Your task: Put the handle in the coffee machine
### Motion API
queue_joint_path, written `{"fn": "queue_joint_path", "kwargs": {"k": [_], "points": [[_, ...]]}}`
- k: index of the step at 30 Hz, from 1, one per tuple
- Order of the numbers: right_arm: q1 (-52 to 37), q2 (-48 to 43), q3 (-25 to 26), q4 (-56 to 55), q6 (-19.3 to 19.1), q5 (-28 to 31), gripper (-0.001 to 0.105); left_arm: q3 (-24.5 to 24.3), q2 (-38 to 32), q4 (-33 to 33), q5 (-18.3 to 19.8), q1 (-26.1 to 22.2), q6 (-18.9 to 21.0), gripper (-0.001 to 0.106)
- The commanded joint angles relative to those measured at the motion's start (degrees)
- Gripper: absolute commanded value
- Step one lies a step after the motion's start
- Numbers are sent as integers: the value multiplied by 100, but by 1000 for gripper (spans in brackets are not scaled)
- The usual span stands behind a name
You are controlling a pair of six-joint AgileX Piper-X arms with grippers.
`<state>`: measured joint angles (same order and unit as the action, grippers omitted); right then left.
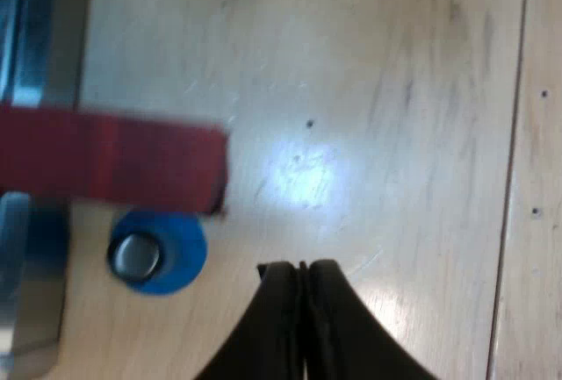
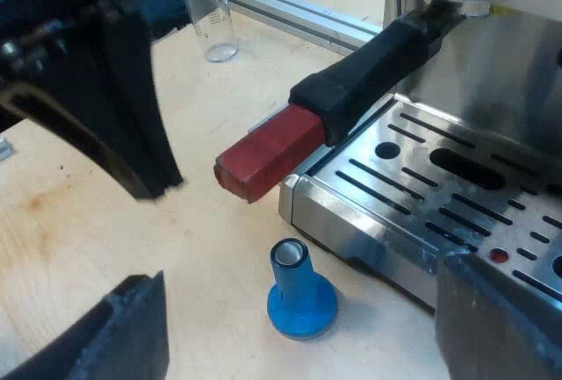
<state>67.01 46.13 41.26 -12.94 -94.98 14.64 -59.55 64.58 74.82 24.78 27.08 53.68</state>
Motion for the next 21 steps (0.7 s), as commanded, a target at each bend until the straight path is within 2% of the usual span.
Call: {"fn": "queue_joint_path", "kwargs": {"k": [1, 7, 11, 13, 14, 15, 17, 18, 19, 21], "points": [[2, -54, 8, 18, 11, -35, 65, -30, -320, 116, -55, -288, 0, 0], [2, -54, 8, 18, 46, -35, 65, -30, -986, 117, -55, -735, 48, 0], [-9, -54, 8, 18, 388, -35, 65, -30, -1336, 117, -73, -834, 186, 1], [-8, -54, 8, 18, 394, -82, 65, -30, -1469, 129, -104, -833, 258, 14], [-8, -54, 8, 18, 394, -102, 65, -30, -1514, 129, -101, -833, 405, 25], [-8, -54, 8, 18, 394, -124, 65, -30, -1529, 129, -101, -833, 500, 32], [-8, -54, 56, 18, 445, -227, 65, -30, -1558, 172, -101, -833, 621, 63], [-8, -54, 75, 18, 485, -250, 65, -30, -1555, 180, -101, -833, 648, 68], [-8, -54, 117, 18, 504, -298, 65, -30, -1555, 198, -101, -833, 699, 78], [-8, -54, 184, 18, 478, -357, 65, -30, -1555, 247, -85, -833, 699, 83]]}}
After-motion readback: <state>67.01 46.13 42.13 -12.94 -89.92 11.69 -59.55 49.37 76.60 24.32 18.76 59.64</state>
